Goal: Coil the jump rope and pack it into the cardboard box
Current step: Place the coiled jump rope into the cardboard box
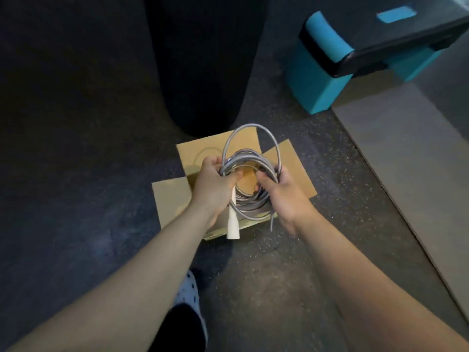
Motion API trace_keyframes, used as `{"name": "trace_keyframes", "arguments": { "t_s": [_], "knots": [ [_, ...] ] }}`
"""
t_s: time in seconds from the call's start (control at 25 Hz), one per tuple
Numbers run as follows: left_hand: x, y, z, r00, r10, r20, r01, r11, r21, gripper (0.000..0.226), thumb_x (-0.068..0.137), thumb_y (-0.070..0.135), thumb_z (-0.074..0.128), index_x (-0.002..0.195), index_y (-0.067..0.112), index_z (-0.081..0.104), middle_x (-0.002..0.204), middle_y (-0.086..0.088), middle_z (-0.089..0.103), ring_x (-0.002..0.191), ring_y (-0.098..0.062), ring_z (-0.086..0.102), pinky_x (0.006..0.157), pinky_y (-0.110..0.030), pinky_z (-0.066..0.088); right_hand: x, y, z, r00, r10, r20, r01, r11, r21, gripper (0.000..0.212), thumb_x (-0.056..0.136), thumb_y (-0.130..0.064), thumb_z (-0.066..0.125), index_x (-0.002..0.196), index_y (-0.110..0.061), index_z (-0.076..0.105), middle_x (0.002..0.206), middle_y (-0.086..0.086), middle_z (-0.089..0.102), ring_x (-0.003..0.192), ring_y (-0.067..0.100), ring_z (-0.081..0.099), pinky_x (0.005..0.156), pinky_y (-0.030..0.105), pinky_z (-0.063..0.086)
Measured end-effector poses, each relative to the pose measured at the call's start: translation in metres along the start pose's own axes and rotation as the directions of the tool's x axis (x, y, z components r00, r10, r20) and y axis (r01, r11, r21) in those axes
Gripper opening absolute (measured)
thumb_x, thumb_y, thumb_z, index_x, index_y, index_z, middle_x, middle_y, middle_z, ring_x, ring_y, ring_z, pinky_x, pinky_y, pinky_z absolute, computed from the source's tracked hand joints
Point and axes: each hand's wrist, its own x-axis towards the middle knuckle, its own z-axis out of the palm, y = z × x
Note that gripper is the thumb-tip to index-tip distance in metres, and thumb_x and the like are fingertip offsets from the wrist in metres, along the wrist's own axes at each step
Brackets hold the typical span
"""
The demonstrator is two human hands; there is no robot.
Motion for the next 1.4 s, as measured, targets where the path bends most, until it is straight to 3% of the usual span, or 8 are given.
{"name": "trace_keyframes", "arguments": {
  "t_s": [0.2, 0.44, 0.72, 0.84, 0.92, 1.04, 1.16, 1.4],
  "knots": [
    [0.059, -0.036, 0.01, 0.989, -0.138, -0.062, 0.141, 0.988, 0.06, 0.027, 0.092, 0.02, 0.066, 0.116, 0.018, 0.053, 0.095, 0.005, 0.064, 0.09, -0.018, 0.063, 0.069, -0.028, 0.046, 0.074, 0.017, 0.017, 0.986, 0.161, 0.046, -0.155, 0.981, -0.114, 0.003, 0.099, -0.017, 0.062, 0.1, -0.02, 0.062, 0.093, 0.013, 0.07, 0.092, 0.039, 0.07, 0.092, 0.053, 0.054],
    [0.144, -0.105, 0.031, 0.953, -0.276, -0.127, 0.287, 0.955, 0.075, 0.019, 0.097, 0.021, 0.06, 0.113, 0.02, 0.05, 0.091, 0.006, 0.059, 0.076, -0.008, 0.056, 0.061, -0.027, 0.041, 0.178, 0.08, 0.038, 0.942, 0.31, 0.13, -0.273, 0.932, -0.239, 0.013, 0.099, -0.019, 0.064, 0.111, -0.024, 0.061, 0.09, 0.006, 0.069, 0.086, 0.025, 0.068, 0.097, 0.054, 0.052],
    [0.215, -0.22, 0.078, 0.883, -0.418, -0.211, 0.437, 0.898, 0.049, 0.03, 0.094, 0.016, 0.059, 0.124, 0.02, 0.054, 0.12, -0.008, 0.061, 0.097, -0.022, 0.063, 0.077, -0.032, 0.049, 0.271, 0.186, 0.041, 0.884, 0.411, 0.224, -0.306, 0.869, -0.388, 0.019, 0.095, -0.021, 0.067, 0.112, -0.027, 0.061, 0.106, 0.007, 0.072, 0.103, 0.026, 0.069, 0.102, 0.049, 0.052],
    [0.24, -0.259, 0.099, 0.885, -0.402, -0.235, 0.441, 0.886, 0.142, 0.035, 0.093, 0.015, 0.06, 0.128, 0.016, 0.057, 0.132, -0.01, 0.053, 0.107, -0.02, 0.056, 0.088, -0.028, 0.044, 0.3, 0.223, 0.038, 0.858, 0.465, 0.217, -0.359, 0.847, -0.393, 0.029, 0.097, -0.015, 0.065, 0.126, -0.015, 0.06, 0.103, 0.007, 0.071, 0.091, 0.018, 0.067, 0.078, 0.032, 0.053],
    [0.254, -0.282, 0.108, 0.886, -0.401, -0.232, 0.45, 0.865, 0.224, 0.036, 0.091, 0.017, 0.06, 0.127, 0.015, 0.059, 0.137, -0.014, 0.051, 0.117, -0.023, 0.049, 0.095, -0.025, 0.037, 0.313, 0.244, 0.037, 0.84, 0.507, 0.192, -0.375, 0.799, -0.471, 0.034, 0.098, -0.017, 0.065, 0.13, -0.01, 0.057, 0.112, 0.01, 0.07, 0.094, 0.019, 0.066, 0.076, 0.029, 0.049],
    [0.262, -0.297, 0.117, 0.887, -0.372, -0.275, 0.454, 0.81, 0.371, 0.04, 0.09, 0.02, 0.06, 0.129, 0.016, 0.057, 0.144, -0.016, 0.04, 0.13, -0.033, 0.038, 0.105, -0.038, 0.037, 0.319, 0.269, 0.04, 0.954, 0.282, 0.102, -0.109, 0.641, -0.76, 0.049, 0.092, -0.022, 0.072, 0.135, -0.009, 0.052, 0.135, 0.015, 0.057, 0.124, 0.031, 0.056, 0.1, 0.036, 0.045],
    [0.26, -0.297, 0.118, 0.887, -0.288, -0.36, 0.439, 0.767, 0.468, 0.051, 0.088, 0.014, 0.064, 0.136, 0.017, 0.048, 0.142, -0.011, 0.044, 0.132, -0.033, 0.039, 0.105, -0.041, 0.037, 0.306, 0.273, 0.05, 0.991, 0.074, 0.112, 0.072, 0.414, -0.907, 0.066, 0.092, -0.027, 0.071, 0.147, -0.008, 0.04, 0.149, 0.017, 0.036, 0.135, 0.036, 0.038, 0.111, 0.043, 0.036],
    [0.252, -0.302, 0.111, 0.88, -0.368, -0.301, 0.467, 0.789, 0.4, 0.057, 0.089, 0.021, 0.065, 0.142, 0.016, 0.044, 0.145, -0.012, 0.038, 0.133, -0.034, 0.039, 0.106, -0.042, 0.037, 0.303, 0.271, 0.05, 0.955, 0.173, 0.24, 0.169, 0.347, -0.922, 0.084, 0.097, -0.041, 0.061, 0.159, -0.002, 0.02, 0.156, 0.018, 0.029, 0.138, 0.039, 0.031, 0.116, 0.044, 0.028]
  ]
}}
